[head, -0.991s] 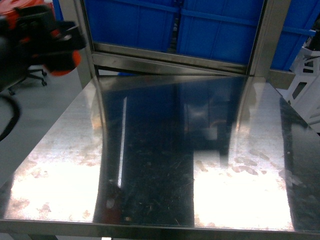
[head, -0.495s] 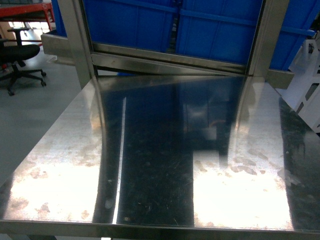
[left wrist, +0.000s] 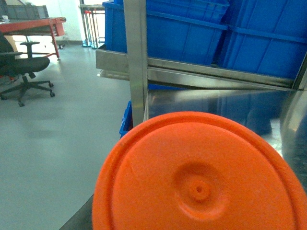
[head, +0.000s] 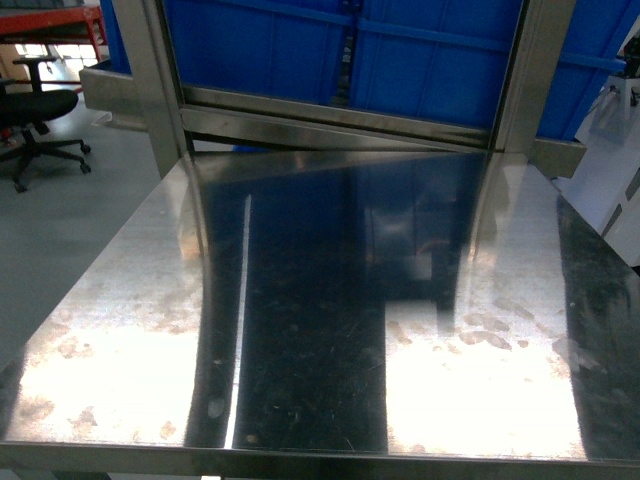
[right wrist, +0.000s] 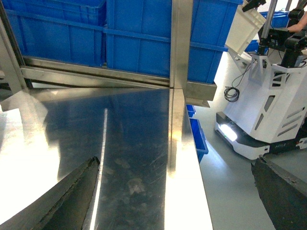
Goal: Pick capacitor and pack into box
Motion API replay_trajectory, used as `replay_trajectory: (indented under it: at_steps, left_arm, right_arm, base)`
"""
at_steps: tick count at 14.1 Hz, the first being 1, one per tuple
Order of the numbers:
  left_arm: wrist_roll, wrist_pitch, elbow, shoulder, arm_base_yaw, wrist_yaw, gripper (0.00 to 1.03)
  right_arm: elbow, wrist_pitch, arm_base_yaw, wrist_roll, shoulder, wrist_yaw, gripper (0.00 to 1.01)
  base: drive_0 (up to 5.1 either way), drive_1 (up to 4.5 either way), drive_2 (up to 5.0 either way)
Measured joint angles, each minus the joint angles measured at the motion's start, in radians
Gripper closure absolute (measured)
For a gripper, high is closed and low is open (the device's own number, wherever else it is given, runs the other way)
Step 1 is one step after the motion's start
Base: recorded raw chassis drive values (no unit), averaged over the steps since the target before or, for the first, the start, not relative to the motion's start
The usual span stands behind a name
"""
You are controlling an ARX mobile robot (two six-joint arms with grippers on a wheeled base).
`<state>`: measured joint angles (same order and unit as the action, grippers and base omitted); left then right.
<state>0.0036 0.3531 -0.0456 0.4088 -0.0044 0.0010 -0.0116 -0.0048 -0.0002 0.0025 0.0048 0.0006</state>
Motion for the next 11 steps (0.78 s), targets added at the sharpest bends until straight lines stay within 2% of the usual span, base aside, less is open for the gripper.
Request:
replay_trajectory:
  at_steps: [1,2,11]
  left_arm:
    - [0.000,-0.022,0.005,-0.032,0.002,-0.002,0.59]
    - [0.000,0.008,0.028,-0.051,0.002,-0.001,0.59]
    - [0.000,-0.221,0.032,-0.262,0.002,-0.002,0.60]
  right_arm:
    - [0.000,-0.001,0.000,0.000,0.000,0.000,0.03]
    - [0.000,0.000,0.000,0.000,0.000,0.000,0.03]
    - [0.000,0.000,0.000,0.000,0.000,0.000,0.03]
  base:
    - [0.0,0.00,0.0]
    - [0.0,0.00,0.0]
    - [0.0,0.00,0.0]
